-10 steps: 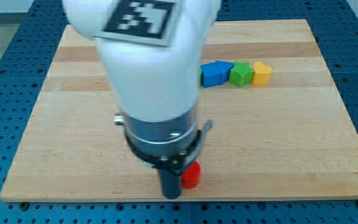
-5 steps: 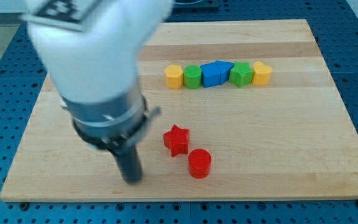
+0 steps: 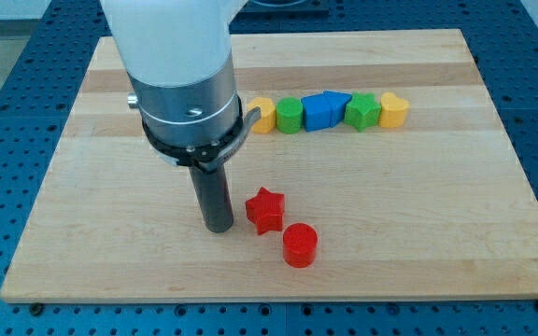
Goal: Place the red blocks vertically at bottom center
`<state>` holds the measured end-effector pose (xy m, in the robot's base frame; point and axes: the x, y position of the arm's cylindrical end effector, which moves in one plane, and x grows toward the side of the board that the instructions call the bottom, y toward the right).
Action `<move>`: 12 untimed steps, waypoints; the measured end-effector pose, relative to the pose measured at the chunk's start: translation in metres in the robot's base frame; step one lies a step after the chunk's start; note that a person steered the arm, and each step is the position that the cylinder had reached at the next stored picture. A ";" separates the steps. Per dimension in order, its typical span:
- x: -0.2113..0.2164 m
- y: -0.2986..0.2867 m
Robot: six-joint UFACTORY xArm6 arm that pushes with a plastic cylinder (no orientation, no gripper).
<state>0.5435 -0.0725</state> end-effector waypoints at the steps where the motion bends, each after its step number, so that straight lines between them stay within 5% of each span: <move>1: -0.011 0.007; 5: -0.059 0.058; 12: -0.017 0.068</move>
